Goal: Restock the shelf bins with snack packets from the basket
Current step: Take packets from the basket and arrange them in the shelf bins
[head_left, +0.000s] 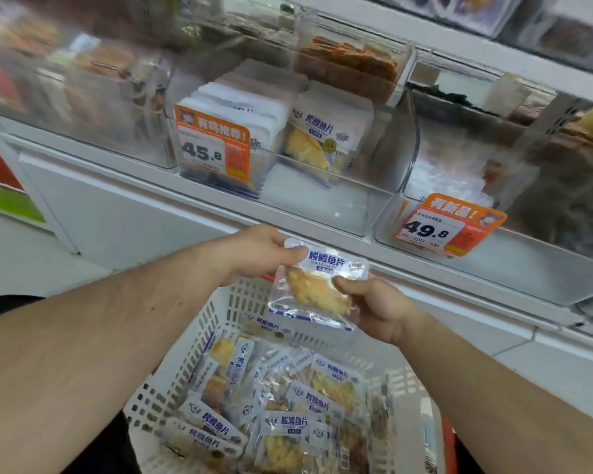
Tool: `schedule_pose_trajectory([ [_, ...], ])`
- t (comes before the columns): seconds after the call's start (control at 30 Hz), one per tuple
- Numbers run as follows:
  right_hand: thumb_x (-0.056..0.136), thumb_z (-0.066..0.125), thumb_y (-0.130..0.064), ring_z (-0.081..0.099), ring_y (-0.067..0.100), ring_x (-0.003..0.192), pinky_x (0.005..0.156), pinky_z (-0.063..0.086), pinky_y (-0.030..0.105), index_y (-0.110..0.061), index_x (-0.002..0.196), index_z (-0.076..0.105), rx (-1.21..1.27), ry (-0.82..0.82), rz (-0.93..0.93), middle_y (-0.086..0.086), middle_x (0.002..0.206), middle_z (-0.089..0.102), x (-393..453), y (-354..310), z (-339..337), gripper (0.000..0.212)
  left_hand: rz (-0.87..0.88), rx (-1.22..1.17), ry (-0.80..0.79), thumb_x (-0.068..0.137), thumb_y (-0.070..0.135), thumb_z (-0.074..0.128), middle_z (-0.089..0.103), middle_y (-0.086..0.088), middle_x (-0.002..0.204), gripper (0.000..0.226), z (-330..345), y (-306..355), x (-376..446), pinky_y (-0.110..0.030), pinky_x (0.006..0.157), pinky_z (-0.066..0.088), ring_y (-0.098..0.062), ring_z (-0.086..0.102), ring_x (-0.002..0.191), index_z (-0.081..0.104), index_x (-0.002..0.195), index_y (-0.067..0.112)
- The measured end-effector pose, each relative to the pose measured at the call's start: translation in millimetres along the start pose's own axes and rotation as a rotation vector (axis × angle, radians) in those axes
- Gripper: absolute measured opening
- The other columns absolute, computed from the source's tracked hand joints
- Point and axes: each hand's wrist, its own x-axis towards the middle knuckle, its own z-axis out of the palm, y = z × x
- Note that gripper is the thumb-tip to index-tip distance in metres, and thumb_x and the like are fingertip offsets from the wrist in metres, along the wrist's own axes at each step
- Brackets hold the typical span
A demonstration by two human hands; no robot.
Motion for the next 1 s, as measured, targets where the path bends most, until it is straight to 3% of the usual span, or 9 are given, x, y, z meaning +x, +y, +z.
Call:
schedule_pose_trajectory([
  [0.1,0.079,0.068,-0.004,0.065,0.033,0.110,0.091,0.057,0.037,0.009,0.127,0.057,0.043,-0.114,-0.060,0.025,0.128,0.062,-19,-21,13,0.052,0.057,-0.192,0.014,0.094,0.028,0.065,0.062,0.000,0.072,0.023,-2,9,-7,-0.027,0.064,0.051,-0.013,0.056,0.066,0.058,0.077,0.015],
  [0.2,0.057,0.091,-0.011,0.067,0.033,0.110,0.096,0.054,0.044,0.004,0.126,0.062,0.034,-0.196,-0.110,0.023,0.126,0.064,-33,-36,24,0.076,0.120,-0.275,0.056,0.091,0.019,0.068,0.068,-0.005,0.081,0.007,-7,14,-10,-0.029,0.065,0.047,-0.018,0.056,0.073,0.067,0.086,0.014],
  [0.27,0.053,0.092,-0.016,0.068,0.032,0.104,0.094,0.055,0.045,0.000,0.119,0.067,-0.025,-0.205,-0.141,0.019,0.117,0.069,-40,-44,28,0.072,0.153,-0.276,0.097,0.090,0.019,0.070,0.071,-0.013,0.090,0.016,-11,17,-11,-0.028,0.064,0.045,-0.018,0.057,0.075,0.069,0.097,0.005],
  [0.37,0.063,0.079,-0.012,0.065,0.022,0.080,0.084,0.053,0.041,-0.008,0.104,0.070,-0.157,-0.086,-0.243,0.010,0.086,0.071,-55,-62,37,0.041,0.206,-0.290,0.157,0.088,0.019,0.072,0.069,-0.016,0.093,0.032,-17,22,-13,-0.022,0.058,0.048,-0.014,0.061,0.070,0.066,0.107,-0.005],
  [0.43,0.068,0.074,-0.010,0.062,0.015,0.067,0.074,0.049,0.034,-0.007,0.103,0.068,-0.237,-0.055,-0.347,0.005,0.077,0.069,-65,-74,43,0.036,0.242,-0.319,0.180,0.086,0.019,0.074,0.071,-0.018,0.092,0.029,-21,25,-15,-0.022,0.059,0.048,-0.013,0.062,0.070,0.068,0.104,-0.004],
  [0.6,0.072,0.074,0.002,0.068,0.018,0.071,0.069,0.051,0.031,-0.008,0.092,0.063,-0.562,0.080,-0.584,0.005,0.080,0.075,-79,-101,59,0.025,0.314,-0.385,0.214,0.085,0.017,0.074,0.076,-0.012,0.092,0.004,-27,31,-22,-0.027,0.064,0.047,-0.016,0.064,0.076,0.073,0.088,0.014],
  [0.77,0.076,0.078,0.005,0.066,0.025,0.073,0.072,0.052,0.044,-0.013,0.085,0.066,-0.829,0.203,-0.650,0.003,0.075,0.076,-85,-120,76,0.024,0.368,-0.424,0.246,0.087,0.015,0.071,0.076,0.003,0.081,0.008,-33,37,-25,-0.020,0.061,0.050,-0.007,0.066,0.068,0.072,0.088,0.023],
  [0.9,0.071,0.087,-0.010,0.063,-0.002,0.062,0.067,0.051,0.025,-0.026,0.084,0.066,-1.187,0.267,-0.682,-0.010,0.077,0.073,-88,-129,87,0.029,0.404,-0.423,0.302,0.089,0.016,0.070,0.075,0.004,0.081,0.010,-38,41,-27,-0.018,0.058,0.047,0.000,0.060,0.059,0.072,0.085,0.025],
  [1.0,0.074,0.086,-0.015,0.057,-0.010,0.055,0.055,0.043,0.015,-0.027,0.080,0.065,-1.295,0.300,-0.698,-0.014,0.072,0.067,-93,-136,99,0.025,0.404,-0.475,0.333,0.090,0.018,0.069,0.073,0.010,0.073,0.010,-41,44,-28,-0.022,0.063,0.048,0.002,0.061,0.061,0.070,0.081,0.024],
])
